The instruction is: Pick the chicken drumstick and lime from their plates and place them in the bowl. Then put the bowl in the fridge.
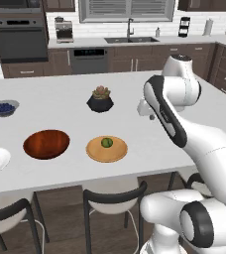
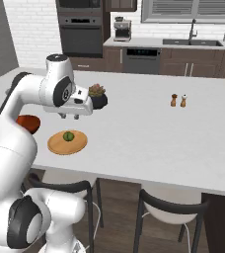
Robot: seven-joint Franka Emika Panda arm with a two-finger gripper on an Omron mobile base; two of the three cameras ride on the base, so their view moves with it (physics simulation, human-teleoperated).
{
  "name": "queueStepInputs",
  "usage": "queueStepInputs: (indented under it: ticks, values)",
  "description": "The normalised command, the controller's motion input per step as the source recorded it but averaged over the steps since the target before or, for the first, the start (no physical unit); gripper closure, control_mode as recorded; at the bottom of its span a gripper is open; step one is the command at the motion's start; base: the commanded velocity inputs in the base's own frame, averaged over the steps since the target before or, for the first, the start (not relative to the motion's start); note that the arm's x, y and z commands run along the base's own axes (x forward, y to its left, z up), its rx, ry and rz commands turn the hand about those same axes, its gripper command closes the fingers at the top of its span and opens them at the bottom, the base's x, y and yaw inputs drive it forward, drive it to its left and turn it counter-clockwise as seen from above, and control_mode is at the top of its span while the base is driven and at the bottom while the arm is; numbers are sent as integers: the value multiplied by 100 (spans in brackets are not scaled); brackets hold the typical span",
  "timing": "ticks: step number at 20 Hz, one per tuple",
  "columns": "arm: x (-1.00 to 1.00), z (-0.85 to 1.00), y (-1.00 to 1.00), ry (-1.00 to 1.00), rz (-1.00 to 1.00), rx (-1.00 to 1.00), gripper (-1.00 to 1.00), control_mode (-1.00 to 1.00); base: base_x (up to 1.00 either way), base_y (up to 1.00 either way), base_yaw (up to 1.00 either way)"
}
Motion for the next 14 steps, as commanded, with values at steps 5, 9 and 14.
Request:
queueStepInputs:
  ticks: [5, 9, 14]
  values:
    - [6, -24, 37, -3, 0, -3, -100, -100, 0, 0, 0]
    - [67, -38, 95, 0, 0, 0, -100, -100, 0, 0, 0]
    - [57, -24, 47, 0, 0, 0, -100, -100, 0, 0, 0]
